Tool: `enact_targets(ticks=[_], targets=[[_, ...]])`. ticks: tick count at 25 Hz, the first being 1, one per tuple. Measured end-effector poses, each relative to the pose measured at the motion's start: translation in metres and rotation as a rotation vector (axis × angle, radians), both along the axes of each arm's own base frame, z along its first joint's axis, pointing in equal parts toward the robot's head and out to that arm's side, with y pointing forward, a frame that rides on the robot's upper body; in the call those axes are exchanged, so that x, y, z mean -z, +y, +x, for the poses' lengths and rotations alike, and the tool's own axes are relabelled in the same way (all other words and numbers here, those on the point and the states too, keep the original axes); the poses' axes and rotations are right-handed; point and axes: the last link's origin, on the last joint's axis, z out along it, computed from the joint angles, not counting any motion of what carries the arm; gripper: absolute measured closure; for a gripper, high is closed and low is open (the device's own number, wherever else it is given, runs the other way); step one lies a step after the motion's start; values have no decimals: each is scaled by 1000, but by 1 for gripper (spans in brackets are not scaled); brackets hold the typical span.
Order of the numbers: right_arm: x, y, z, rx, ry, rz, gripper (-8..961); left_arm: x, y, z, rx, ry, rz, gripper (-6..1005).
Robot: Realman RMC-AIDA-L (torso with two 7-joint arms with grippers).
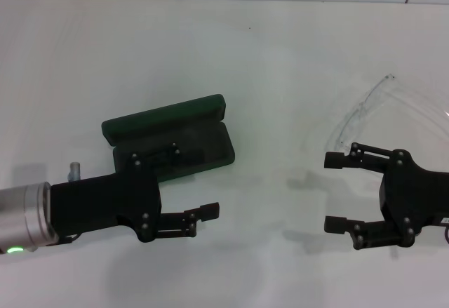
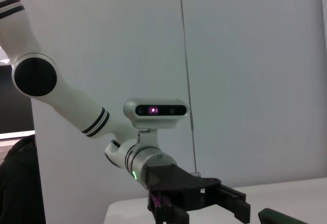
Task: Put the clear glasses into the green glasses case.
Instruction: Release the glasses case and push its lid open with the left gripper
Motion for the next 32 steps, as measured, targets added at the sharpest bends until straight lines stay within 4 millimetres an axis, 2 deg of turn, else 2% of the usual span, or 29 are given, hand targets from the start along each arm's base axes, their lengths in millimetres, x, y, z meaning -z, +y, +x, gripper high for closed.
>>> enact_targets(ticks=[11, 13, 18, 24, 27, 32], targets=[[0, -1, 1, -1, -2, -1, 69, 2, 3, 3, -6, -7, 4, 172], [0, -1, 1, -2, -2, 0, 70, 0, 9, 3, -25, 1, 16, 178], [1, -1, 1, -3, -3, -1, 70, -19, 49, 6, -136, 108, 42, 192], [1, -2, 1, 0, -2, -3, 70, -46, 84, 25, -177, 277, 31, 209], [1, -2, 2, 3, -1, -3, 70, -51, 96, 31, -222, 412, 17, 217], [2, -3, 2, 6, 1, -5, 70, -44, 108, 45, -286, 573, -25, 231]])
